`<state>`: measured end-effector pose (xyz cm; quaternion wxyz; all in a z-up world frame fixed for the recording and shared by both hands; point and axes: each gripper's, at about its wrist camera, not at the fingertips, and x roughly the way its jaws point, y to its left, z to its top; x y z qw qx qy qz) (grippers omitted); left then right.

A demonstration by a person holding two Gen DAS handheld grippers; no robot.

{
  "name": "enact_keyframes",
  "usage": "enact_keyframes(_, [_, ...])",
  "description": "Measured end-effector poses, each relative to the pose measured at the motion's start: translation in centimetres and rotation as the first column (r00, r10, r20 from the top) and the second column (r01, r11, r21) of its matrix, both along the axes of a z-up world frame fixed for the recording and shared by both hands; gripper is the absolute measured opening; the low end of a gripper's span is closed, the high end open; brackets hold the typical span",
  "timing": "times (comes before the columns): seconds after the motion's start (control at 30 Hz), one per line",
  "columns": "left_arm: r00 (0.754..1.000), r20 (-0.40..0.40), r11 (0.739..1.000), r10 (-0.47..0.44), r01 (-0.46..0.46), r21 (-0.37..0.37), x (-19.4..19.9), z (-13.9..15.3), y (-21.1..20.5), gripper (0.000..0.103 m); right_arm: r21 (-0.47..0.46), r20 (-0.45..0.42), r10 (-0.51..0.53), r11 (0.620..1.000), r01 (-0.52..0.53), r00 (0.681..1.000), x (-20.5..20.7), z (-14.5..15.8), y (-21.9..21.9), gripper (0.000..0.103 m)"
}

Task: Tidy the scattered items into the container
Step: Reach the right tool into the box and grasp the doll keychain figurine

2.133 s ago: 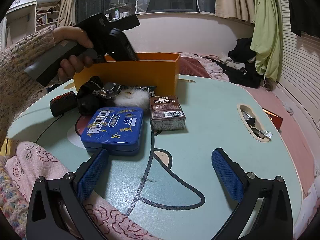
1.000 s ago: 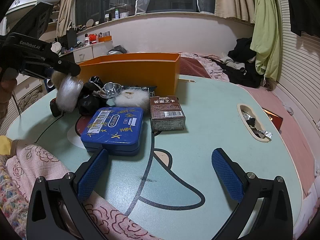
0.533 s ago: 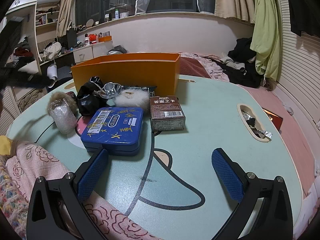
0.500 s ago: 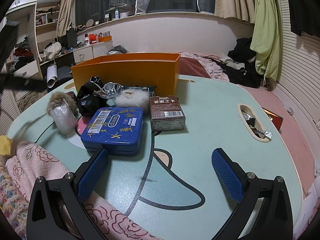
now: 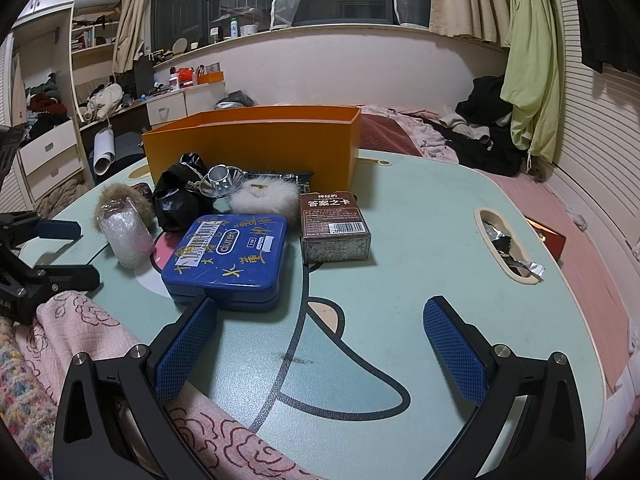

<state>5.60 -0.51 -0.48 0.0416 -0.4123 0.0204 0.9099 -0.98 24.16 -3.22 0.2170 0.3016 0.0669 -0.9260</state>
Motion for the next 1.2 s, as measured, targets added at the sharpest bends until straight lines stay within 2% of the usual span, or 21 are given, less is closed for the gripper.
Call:
enact_keyframes(0.47, [1.000, -0.014, 1.000, -0.002, 0.002, 0.004, 0.2, -0.1, 0.0, 0.103, 0.003, 0.003, -0.003, 1.000, 0.003, 1.000, 0.0, 0.0, -0.1, 0.103])
enact_keyframes(0.6, [1.000, -0.014, 1.000, -0.001, 0.001, 0.005, 0.3, -0.1, -0.1, 0.103, 0.024, 0.048, -0.005, 1.000, 0.004, 0.999, -0.4, 0.5, -0.2, 0.103])
enact_keyframes(0.67, [1.000, -0.015, 1.000, 0.001, -0.001, 0.005, 0.2, -0.1, -0.1, 0.103, 0.035, 0.103, 0.018, 0.999, -0.022, 0.995, -0.9, 1.2, -0.2, 0.103])
enact_keyframes(0.73, [1.000, -0.015, 1.000, 0.001, -0.001, 0.005, 0.2, 0.0, -0.1, 0.103, 0.009, 0.147, 0.034, 0.999, -0.036, 0.989, -1.4, 2.3, 0.2, 0.103])
enact_keyframes(0.83, [1.000, -0.015, 1.000, 0.001, -0.001, 0.006, 0.2, 0.0, -0.1, 0.103, -0.045, 0.144, 0.019, 0.999, -0.013, 0.989, -1.9, 5.1, 0.3, 0.103])
enact_keyframes(1.03, [1.000, -0.016, 1.000, 0.001, -0.001, 0.006, 0.2, 0.0, -0.1, 0.103, 0.059, 0.146, -0.019, 0.998, 0.011, 0.989, -5.2, 10.0, -5.3, 0.103])
enact_keyframes(1.2, [1.000, -0.019, 1.000, 0.004, -0.004, 0.007, 0.2, 0.0, -0.1, 0.103, 0.101, 0.203, -0.001, 0.995, -0.020, 0.979, -8.1, 10.7, -9.8, 0.103])
